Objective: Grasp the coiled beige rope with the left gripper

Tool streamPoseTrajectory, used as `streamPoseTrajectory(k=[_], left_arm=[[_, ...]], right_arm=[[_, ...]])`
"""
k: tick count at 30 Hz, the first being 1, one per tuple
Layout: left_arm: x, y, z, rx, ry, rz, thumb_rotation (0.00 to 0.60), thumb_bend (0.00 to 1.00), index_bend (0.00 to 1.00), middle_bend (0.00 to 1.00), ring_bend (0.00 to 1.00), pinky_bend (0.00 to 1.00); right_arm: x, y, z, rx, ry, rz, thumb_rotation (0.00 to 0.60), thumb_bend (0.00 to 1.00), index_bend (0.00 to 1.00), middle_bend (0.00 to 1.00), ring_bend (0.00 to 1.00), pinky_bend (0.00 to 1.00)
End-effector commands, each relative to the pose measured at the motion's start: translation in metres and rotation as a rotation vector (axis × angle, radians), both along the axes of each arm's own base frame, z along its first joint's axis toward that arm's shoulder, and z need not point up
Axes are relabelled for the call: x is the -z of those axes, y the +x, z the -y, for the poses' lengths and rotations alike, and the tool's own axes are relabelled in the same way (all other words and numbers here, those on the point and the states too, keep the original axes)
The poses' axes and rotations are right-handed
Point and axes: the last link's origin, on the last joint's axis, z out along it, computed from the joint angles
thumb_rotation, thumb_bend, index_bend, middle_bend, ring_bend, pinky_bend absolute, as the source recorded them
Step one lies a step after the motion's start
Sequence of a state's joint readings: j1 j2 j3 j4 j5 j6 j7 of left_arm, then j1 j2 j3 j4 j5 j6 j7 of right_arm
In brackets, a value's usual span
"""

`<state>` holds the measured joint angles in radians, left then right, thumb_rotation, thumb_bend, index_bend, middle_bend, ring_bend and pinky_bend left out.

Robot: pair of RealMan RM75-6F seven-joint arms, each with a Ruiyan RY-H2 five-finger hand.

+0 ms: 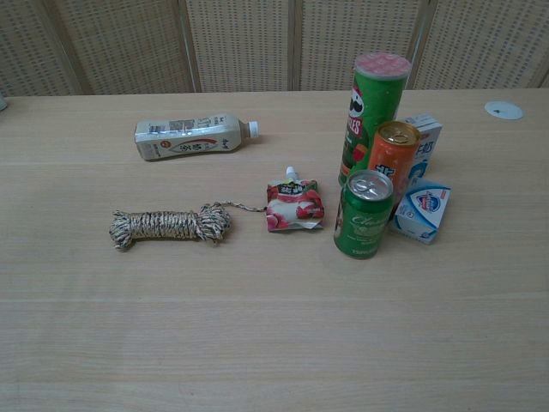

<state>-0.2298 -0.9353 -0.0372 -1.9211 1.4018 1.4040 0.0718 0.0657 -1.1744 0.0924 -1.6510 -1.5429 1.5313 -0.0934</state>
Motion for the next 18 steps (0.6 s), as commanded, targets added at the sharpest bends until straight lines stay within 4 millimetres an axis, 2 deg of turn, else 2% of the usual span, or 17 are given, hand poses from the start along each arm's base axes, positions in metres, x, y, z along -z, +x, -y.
streamPoseTrajectory(k=[1, 10, 13, 18], left_arm=[[0.002, 0.0, -0.001, 0.001, -0.007, 0.001, 0.434, 0.52, 0.0, 0.0, 0.0, 0.0], [0.012, 0.007, -0.01, 0.019, -0.048, -0.018, 0.433, 0.52, 0.0, 0.0, 0.0, 0.0], [0.024, 0.01, -0.017, 0.022, -0.083, -0.042, 0.436, 0.52, 0.0, 0.0, 0.0, 0.0], [0.057, 0.015, -0.034, 0.037, -0.141, -0.113, 0.437, 0.51, 0.0, 0.0, 0.0, 0.0]], right_arm=[[0.001, 0.0, 0.0, 0.004, 0.0, 0.004, 0.229, 0.27, 0.0, 0.14, 0.0, 0.0], [-0.001, 0.0, -0.006, -0.003, -0.01, 0.012, 0.227, 0.27, 0.0, 0.14, 0.0, 0.0], [-0.002, -0.001, -0.008, -0.001, -0.013, 0.014, 0.228, 0.27, 0.0, 0.14, 0.0, 0.0], [-0.003, -0.003, -0.012, 0.008, -0.014, 0.016, 0.23, 0.27, 0.0, 0.15, 0.0, 0.0]])
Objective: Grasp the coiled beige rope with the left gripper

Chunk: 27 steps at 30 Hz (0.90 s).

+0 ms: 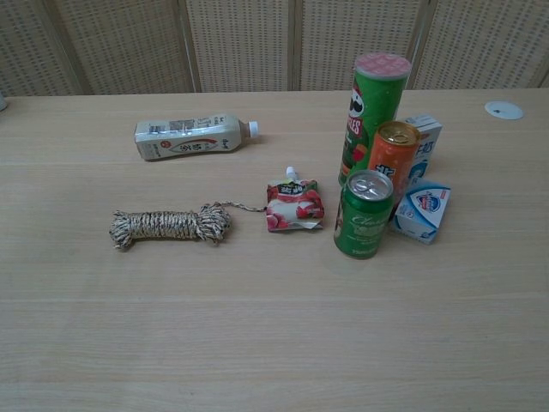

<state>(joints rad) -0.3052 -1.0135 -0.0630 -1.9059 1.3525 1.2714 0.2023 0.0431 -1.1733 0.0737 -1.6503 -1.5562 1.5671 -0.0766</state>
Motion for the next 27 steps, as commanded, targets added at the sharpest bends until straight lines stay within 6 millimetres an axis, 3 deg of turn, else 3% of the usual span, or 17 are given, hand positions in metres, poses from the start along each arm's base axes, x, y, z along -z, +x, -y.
streamPoseTrajectory(k=[1, 4, 7, 9, 12, 16, 27], left_arm=[[0.029, 0.005, -0.016, 0.014, -0.042, -0.059, 0.44, 0.49, 0.0, 0.0, 0.0, 0.0], [0.053, 0.01, -0.026, 0.024, -0.072, -0.098, 0.481, 0.41, 0.0, 0.0, 0.0, 0.01], [0.078, 0.016, -0.035, 0.047, -0.094, -0.135, 0.524, 0.29, 0.0, 0.03, 0.06, 0.14], [0.094, 0.021, -0.041, 0.065, -0.104, -0.155, 0.534, 0.21, 0.01, 0.07, 0.11, 0.24], [0.111, 0.027, -0.047, 0.091, -0.103, -0.2, 0.536, 0.13, 0.04, 0.12, 0.15, 0.28], [0.13, 0.035, -0.052, 0.111, -0.11, -0.203, 0.54, 0.08, 0.13, 0.23, 0.24, 0.4], [0.171, 0.055, -0.065, 0.155, -0.176, -0.222, 0.542, 0.05, 0.07, 0.19, 0.24, 0.32]], right_arm=[[-0.001, -0.001, -0.002, 0.006, -0.004, 0.003, 0.23, 0.27, 0.0, 0.14, 0.0, 0.0], [-0.005, -0.003, -0.005, 0.016, -0.015, 0.003, 0.227, 0.27, 0.0, 0.14, 0.0, 0.0], [-0.009, -0.006, -0.009, 0.029, -0.027, 0.0, 0.232, 0.27, 0.0, 0.14, 0.0, 0.0], [-0.012, -0.008, -0.01, 0.037, -0.034, -0.003, 0.231, 0.27, 0.0, 0.14, 0.0, 0.0], [-0.015, -0.011, -0.013, 0.046, -0.044, -0.003, 0.228, 0.27, 0.0, 0.14, 0.0, 0.0], [-0.017, -0.015, -0.016, 0.059, -0.049, -0.001, 0.229, 0.27, 0.0, 0.14, 0.0, 0.0], [-0.021, -0.021, -0.022, 0.075, -0.067, 0.003, 0.229, 0.27, 0.0, 0.14, 0.0, 0.0]])
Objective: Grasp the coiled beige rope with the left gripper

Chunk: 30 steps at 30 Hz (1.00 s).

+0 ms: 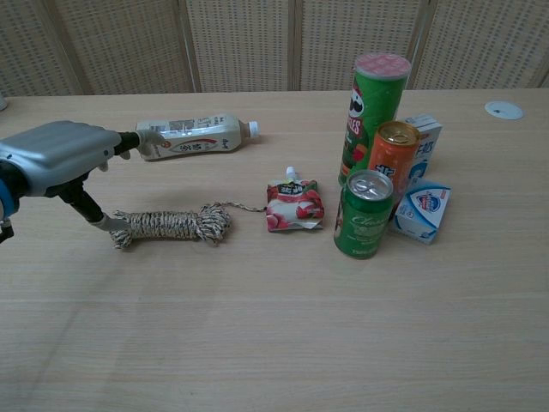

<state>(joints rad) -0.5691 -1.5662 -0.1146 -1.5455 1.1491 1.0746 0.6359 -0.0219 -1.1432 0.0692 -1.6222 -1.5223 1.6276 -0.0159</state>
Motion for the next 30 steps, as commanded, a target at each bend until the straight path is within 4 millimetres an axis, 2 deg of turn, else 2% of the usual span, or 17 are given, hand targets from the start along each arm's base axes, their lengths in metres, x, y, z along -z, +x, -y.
streamPoseTrajectory(k=[1, 13, 19, 24, 30], left_arm=[[0.01, 0.004, -0.005, 0.005, -0.015, -0.01, 0.542, 0.05, 0.06, 0.19, 0.24, 0.32], [0.051, 0.012, -0.018, 0.003, -0.078, -0.031, 0.542, 0.05, 0.09, 0.2, 0.25, 0.32], [0.065, 0.019, -0.023, 0.007, -0.089, -0.036, 0.575, 0.05, 0.25, 0.26, 0.36, 0.34], [0.07, 0.02, -0.021, 0.015, -0.109, -0.051, 0.597, 0.05, 0.32, 0.33, 0.38, 0.37], [0.074, 0.016, -0.019, 0.002, -0.132, -0.064, 0.6, 0.18, 0.39, 0.4, 0.44, 0.41]], right_arm=[[-0.001, -0.001, -0.001, 0.004, -0.004, -0.001, 0.23, 0.27, 0.0, 0.14, 0.0, 0.0], [-0.01, -0.005, -0.011, 0.033, -0.026, -0.01, 0.23, 0.27, 0.0, 0.14, 0.0, 0.0], [-0.016, -0.009, -0.017, 0.053, -0.045, -0.013, 0.232, 0.27, 0.0, 0.14, 0.0, 0.0], [-0.018, -0.01, -0.02, 0.058, -0.058, -0.013, 0.229, 0.27, 0.0, 0.14, 0.0, 0.0], [-0.018, -0.01, -0.021, 0.057, -0.062, -0.009, 0.23, 0.27, 0.0, 0.14, 0.0, 0.0]])
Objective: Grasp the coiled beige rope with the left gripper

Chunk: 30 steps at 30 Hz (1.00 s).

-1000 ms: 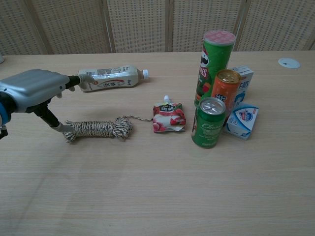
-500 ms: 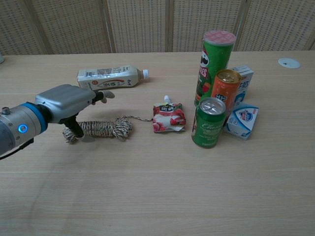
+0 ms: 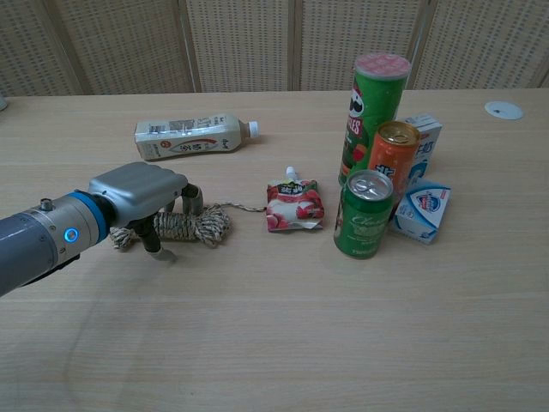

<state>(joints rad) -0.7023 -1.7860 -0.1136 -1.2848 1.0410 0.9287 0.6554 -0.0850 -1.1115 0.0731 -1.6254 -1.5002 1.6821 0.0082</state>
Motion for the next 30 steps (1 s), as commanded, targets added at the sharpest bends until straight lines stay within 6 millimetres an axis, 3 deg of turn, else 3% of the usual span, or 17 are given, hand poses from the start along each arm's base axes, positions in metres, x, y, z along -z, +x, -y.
streamPoseTrajectory(k=[1, 7, 19, 25, 30], left_arm=[[0.001, -0.002, 0.001, -0.008, -0.009, -0.004, 0.6, 0.19, 0.39, 0.41, 0.44, 0.41], [0.001, -0.001, 0.002, -0.024, -0.005, 0.012, 0.6, 0.3, 0.48, 0.49, 0.54, 0.51], [-0.003, -0.002, 0.001, -0.041, 0.021, 0.041, 0.6, 0.38, 0.64, 0.63, 0.71, 0.69], [-0.04, 0.007, -0.006, -0.054, 0.09, 0.14, 0.6, 0.38, 0.64, 0.63, 0.72, 0.69], [-0.097, 0.019, -0.008, -0.044, 0.191, 0.23, 0.6, 0.37, 0.63, 0.62, 0.71, 0.69]], right_arm=[[0.0, 0.0, 0.0, 0.0, 0.0, -0.001, 0.229, 0.27, 0.0, 0.14, 0.0, 0.0], [-0.001, 0.002, -0.001, -0.003, -0.002, -0.001, 0.231, 0.27, 0.0, 0.14, 0.0, 0.0], [-0.004, 0.004, -0.002, -0.01, -0.016, -0.003, 0.231, 0.27, 0.0, 0.14, 0.0, 0.0], [0.0, 0.004, 0.002, -0.02, 0.001, 0.005, 0.23, 0.26, 0.0, 0.14, 0.0, 0.0], [0.008, 0.003, 0.008, -0.04, 0.021, 0.018, 0.23, 0.27, 0.0, 0.14, 0.0, 0.0]])
